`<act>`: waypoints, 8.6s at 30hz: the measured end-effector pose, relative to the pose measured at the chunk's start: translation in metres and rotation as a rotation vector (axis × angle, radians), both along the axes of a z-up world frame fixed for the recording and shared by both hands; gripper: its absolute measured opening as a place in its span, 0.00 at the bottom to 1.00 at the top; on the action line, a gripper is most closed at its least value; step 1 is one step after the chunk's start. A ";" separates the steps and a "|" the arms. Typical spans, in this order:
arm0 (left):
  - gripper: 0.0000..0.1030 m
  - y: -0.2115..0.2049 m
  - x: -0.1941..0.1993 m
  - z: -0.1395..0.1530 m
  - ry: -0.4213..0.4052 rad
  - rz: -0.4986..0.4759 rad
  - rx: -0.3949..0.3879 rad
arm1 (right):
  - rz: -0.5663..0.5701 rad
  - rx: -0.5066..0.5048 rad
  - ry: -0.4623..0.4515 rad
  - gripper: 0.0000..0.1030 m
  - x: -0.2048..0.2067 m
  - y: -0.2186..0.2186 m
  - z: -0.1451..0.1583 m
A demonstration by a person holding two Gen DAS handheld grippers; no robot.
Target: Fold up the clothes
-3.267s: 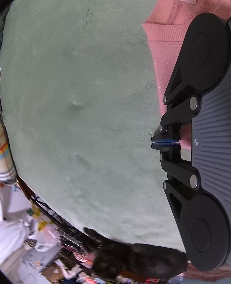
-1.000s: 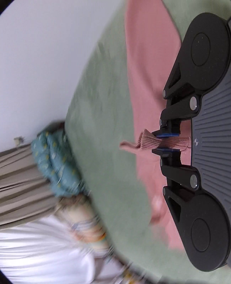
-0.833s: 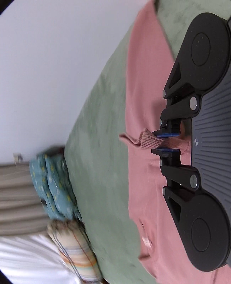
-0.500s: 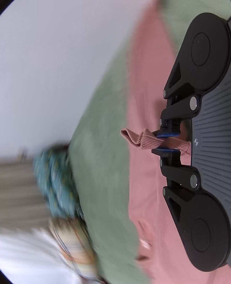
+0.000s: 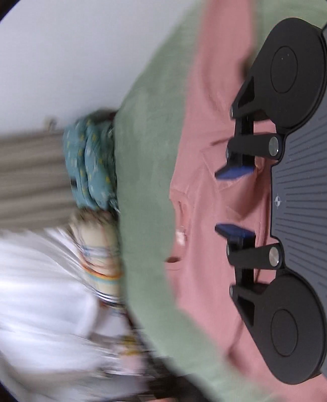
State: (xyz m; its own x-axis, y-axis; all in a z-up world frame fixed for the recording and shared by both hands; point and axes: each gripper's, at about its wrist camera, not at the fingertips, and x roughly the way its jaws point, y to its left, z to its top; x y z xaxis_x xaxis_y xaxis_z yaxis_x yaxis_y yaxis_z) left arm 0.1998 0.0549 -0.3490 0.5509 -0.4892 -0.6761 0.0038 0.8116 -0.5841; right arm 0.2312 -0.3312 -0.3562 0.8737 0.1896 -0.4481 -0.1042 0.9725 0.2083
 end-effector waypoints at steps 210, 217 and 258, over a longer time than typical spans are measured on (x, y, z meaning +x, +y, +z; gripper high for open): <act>0.44 -0.003 -0.055 -0.029 0.167 -0.137 -0.129 | -0.301 0.791 0.430 0.42 -0.232 -0.166 -0.052; 0.06 -0.018 -0.066 -0.038 0.202 -0.121 -0.140 | -0.344 0.880 0.392 0.42 -0.249 -0.160 -0.061; 0.66 0.064 -0.024 -0.022 0.077 0.263 0.061 | -1.098 1.158 -0.204 0.57 -0.091 -0.402 -0.071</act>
State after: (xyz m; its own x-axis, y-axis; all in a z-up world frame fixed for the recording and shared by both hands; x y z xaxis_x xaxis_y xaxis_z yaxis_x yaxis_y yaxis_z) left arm 0.1753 0.1189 -0.3706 0.5991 -0.2934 -0.7450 -0.2544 0.8125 -0.5245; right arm 0.1397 -0.7337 -0.4271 0.8334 -0.4005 -0.3808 0.3861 -0.0709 0.9197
